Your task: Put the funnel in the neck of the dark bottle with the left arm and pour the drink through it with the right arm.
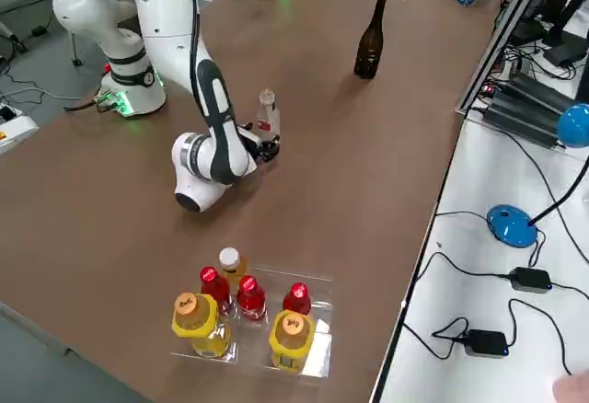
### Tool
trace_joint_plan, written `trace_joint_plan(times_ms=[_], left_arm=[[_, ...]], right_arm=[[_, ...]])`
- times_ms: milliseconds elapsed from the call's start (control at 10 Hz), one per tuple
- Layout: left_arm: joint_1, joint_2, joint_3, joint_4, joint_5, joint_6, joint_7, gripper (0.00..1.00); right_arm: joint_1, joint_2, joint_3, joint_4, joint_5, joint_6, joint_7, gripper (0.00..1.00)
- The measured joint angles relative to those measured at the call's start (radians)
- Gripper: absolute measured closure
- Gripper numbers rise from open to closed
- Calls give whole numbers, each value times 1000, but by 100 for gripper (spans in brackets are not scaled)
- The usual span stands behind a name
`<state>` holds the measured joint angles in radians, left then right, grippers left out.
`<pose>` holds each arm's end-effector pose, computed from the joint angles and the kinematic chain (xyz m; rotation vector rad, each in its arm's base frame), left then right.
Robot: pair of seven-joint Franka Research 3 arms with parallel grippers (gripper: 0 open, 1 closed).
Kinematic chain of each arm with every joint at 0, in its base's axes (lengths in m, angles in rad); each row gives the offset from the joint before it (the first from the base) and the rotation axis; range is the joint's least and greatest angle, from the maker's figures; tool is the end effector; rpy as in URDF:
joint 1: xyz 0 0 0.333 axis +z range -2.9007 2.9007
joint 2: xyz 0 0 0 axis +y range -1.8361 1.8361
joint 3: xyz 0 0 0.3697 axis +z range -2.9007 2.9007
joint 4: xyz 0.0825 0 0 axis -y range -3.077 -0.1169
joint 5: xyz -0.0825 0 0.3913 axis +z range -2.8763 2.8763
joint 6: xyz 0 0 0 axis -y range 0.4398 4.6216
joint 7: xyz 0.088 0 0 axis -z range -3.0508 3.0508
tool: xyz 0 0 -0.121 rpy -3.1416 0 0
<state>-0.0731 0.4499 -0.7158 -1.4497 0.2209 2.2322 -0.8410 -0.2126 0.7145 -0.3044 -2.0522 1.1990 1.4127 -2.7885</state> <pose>0.5956 -0.4372 0.5594 2.7474 0.0968 0.3501 0.4964 -0.1408 0.1343 -1.3979 -1.2669 -1.1038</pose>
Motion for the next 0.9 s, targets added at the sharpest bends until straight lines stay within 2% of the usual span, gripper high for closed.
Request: trace_joint_plan(times_ms=[500, 900], left_arm=[[-2, 2, -1, 0, 1, 1, 0, 90], [-3, 2, -10, -4, 1, 0, 0, 90]], right_arm=[[0, 28, 12, 0, 8, 1, -11, 3], [2, 28, 44, 0, 21, -1, -11, 7]])
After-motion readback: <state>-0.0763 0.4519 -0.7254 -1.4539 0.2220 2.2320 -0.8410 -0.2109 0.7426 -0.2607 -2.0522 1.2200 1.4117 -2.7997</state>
